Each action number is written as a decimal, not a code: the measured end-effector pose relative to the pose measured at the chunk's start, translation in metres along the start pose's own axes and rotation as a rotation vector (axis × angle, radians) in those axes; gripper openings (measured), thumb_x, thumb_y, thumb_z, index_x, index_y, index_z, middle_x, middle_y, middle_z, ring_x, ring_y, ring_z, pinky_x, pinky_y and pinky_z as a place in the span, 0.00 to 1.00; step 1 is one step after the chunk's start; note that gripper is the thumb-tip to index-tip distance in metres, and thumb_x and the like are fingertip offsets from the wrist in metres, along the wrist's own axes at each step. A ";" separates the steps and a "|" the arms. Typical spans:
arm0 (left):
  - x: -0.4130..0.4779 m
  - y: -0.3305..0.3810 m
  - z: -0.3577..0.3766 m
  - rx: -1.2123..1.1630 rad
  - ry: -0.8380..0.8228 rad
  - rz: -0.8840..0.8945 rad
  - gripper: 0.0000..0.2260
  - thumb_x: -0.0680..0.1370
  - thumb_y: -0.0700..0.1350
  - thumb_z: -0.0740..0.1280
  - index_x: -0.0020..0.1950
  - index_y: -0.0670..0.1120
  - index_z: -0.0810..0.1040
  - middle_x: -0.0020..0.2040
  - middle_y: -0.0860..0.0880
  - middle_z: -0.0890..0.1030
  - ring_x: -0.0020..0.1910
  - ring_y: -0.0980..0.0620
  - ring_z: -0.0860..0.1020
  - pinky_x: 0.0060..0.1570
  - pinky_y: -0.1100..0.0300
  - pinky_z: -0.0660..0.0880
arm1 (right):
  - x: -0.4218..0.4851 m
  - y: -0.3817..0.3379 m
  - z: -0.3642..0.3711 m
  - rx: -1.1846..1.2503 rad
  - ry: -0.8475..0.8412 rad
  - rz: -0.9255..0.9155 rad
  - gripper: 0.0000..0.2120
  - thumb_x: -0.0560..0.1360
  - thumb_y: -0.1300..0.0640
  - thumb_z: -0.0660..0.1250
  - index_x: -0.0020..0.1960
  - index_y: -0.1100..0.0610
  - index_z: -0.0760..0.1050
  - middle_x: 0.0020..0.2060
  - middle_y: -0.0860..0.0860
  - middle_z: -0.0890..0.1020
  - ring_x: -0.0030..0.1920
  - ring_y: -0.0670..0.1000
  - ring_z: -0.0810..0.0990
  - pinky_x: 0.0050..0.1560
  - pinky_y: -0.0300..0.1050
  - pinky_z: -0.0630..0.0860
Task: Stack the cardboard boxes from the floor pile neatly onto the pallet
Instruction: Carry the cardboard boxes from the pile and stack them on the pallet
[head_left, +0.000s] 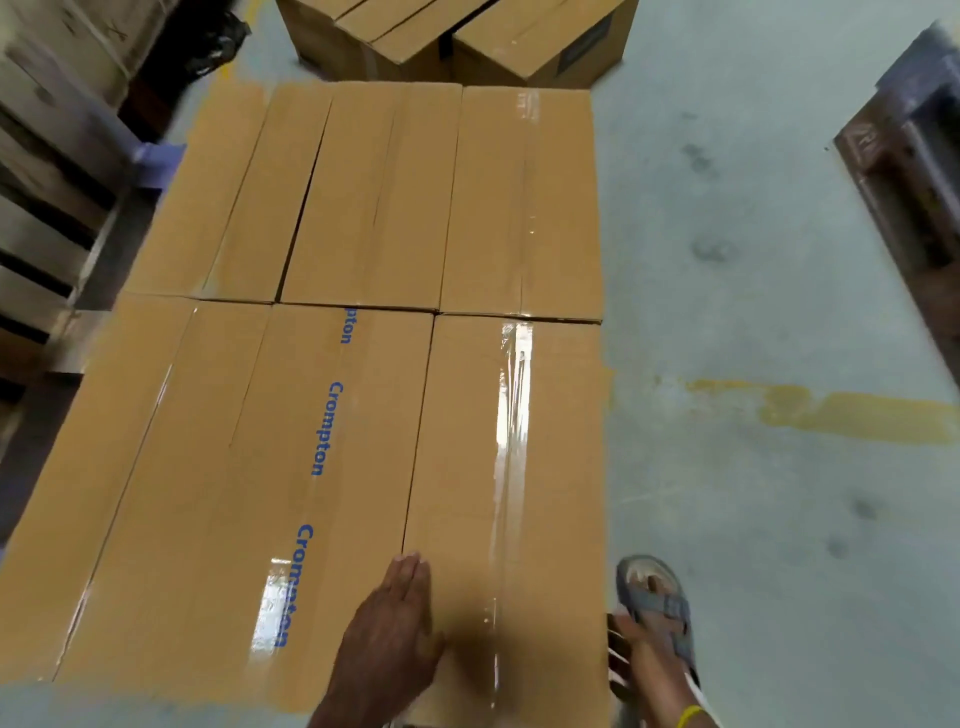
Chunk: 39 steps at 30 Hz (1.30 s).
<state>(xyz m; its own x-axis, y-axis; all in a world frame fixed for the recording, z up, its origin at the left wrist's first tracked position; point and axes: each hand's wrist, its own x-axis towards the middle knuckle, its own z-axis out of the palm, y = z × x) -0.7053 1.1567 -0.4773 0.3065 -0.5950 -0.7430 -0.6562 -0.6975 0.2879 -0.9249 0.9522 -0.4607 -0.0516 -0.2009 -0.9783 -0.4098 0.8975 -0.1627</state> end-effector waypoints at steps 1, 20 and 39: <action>0.008 0.014 -0.006 -0.022 0.014 -0.003 0.41 0.64 0.68 0.65 0.69 0.43 0.71 0.65 0.45 0.83 0.61 0.45 0.84 0.48 0.57 0.83 | -0.002 -0.013 -0.006 -0.014 -0.024 -0.030 0.17 0.82 0.49 0.64 0.64 0.60 0.77 0.59 0.55 0.82 0.58 0.57 0.78 0.59 0.52 0.68; 0.151 0.280 -0.167 -0.409 0.440 -0.403 0.23 0.79 0.54 0.71 0.72 0.51 0.74 0.67 0.54 0.80 0.60 0.51 0.81 0.60 0.56 0.78 | 0.032 -0.309 -0.102 -0.344 -0.300 -0.243 0.29 0.55 0.37 0.77 0.51 0.52 0.81 0.54 0.55 0.84 0.54 0.55 0.81 0.51 0.47 0.75; 0.282 0.085 -0.281 -0.122 0.414 -0.325 0.56 0.68 0.65 0.79 0.86 0.56 0.49 0.86 0.52 0.43 0.84 0.46 0.44 0.79 0.38 0.53 | 0.137 -0.380 0.077 -0.604 -0.060 -0.854 0.27 0.68 0.38 0.70 0.62 0.51 0.79 0.39 0.42 0.79 0.37 0.45 0.69 0.46 0.44 0.71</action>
<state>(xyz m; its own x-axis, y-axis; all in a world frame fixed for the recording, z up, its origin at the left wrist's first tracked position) -0.4802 0.8173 -0.4927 0.7429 -0.4310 -0.5122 -0.4046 -0.8987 0.1693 -0.7058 0.6142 -0.5434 0.5073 -0.6410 -0.5760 -0.6764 0.1179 -0.7270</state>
